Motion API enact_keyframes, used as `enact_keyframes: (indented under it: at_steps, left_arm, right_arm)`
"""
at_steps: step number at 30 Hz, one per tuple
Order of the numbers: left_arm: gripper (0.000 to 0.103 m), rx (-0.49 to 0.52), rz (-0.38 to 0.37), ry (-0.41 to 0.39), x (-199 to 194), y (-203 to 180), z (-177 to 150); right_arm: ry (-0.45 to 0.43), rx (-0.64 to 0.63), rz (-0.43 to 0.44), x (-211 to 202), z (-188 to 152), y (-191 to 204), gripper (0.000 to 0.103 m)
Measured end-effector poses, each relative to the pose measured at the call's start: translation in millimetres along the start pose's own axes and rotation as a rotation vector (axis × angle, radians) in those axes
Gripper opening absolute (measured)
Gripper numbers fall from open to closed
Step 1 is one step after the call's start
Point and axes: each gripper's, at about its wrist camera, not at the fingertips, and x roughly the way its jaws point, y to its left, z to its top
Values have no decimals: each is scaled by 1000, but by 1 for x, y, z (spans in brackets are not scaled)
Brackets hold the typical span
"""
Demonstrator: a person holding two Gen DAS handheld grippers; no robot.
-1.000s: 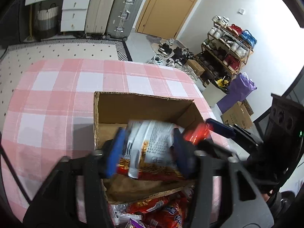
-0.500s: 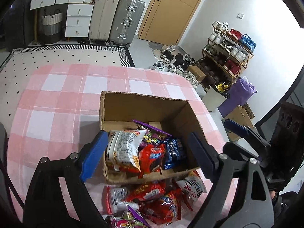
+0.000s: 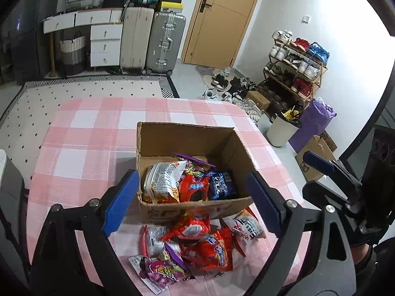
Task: Organize snacks
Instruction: 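Withdraw both tools from the box, then grasp the white-and-orange noodle-snack bag with the right gripper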
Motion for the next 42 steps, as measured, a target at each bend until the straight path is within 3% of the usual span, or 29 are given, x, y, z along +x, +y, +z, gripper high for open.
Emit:
enact_keyframes:
  at_steps: [3, 9, 16, 27, 33, 42]
  left_arm:
    - [98, 12, 0, -14, -14, -7, -8]
    - [101, 23, 19, -48, -41, -17, -24]
    - [102, 46, 101, -102, -72, -28, -49]
    - [102, 73, 156, -147, -103, -50, -86]
    - [102, 69, 148, -155, -104, -51, -98]
    - [102, 13, 142, -102, -70, -31, -118]
  right_arm:
    - [-11, -3, -3, -12, -6, 7, 97]
    - [-26, 2, -12, -34, -19, 17, 99]
    - [-49, -4, -35, -60, -39, 29, 102]
    - [-46, 28, -44, -80, -70, 35, 102]
    - [-21, 38, -45, -75, -84, 32, 102]
    - [43, 111, -40, -53, -111, 10, 102]
